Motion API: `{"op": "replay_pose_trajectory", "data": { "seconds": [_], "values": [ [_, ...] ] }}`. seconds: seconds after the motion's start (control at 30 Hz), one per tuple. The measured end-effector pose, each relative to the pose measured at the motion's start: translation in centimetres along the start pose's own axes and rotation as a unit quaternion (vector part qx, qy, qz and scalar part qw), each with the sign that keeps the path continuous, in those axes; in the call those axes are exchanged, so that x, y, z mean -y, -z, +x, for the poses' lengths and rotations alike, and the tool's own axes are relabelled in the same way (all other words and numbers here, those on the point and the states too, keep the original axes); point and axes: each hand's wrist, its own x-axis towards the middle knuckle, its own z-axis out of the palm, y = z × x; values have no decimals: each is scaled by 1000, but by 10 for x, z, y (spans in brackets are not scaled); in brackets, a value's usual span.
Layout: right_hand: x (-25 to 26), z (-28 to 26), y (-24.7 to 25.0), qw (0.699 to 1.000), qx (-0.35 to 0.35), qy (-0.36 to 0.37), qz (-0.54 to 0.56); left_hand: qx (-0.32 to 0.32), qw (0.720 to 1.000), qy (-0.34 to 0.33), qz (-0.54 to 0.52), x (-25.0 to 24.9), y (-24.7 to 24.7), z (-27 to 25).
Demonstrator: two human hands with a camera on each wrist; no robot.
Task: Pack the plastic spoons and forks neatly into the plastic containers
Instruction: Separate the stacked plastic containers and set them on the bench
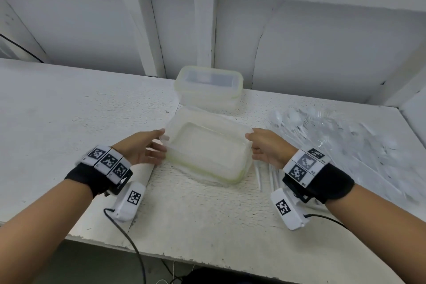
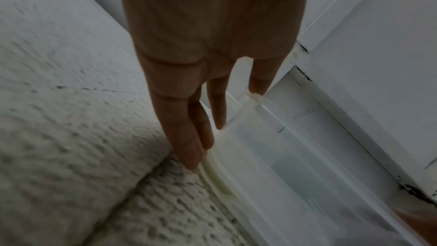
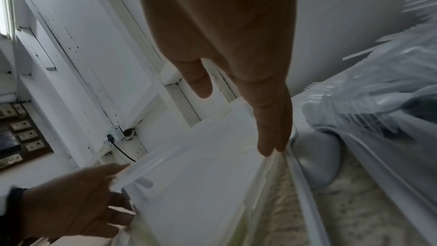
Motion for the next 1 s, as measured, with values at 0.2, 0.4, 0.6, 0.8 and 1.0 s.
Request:
{"op": "replay_pose_trajectory", "data": {
  "seconds": [0.2,0.4,0.6,0.8,1.0],
  "values": [
    [11,7,16,998,3,-34,-53,4,999,11,52,-3,10,-3],
    [47,13,52,999,-27,12,-38,-69,985,-41,154,-54,33,13],
    [93,61,65,998,-54,32,8,-118,975,-98,159,-127,19,65],
    [117,125,60,997,-79,21,4,-158,957,-105,219,-171,-1,118],
    [116,165,57,1000,6,-26,13,-144,960,-75,230,-172,-14,156]
  ]
}}
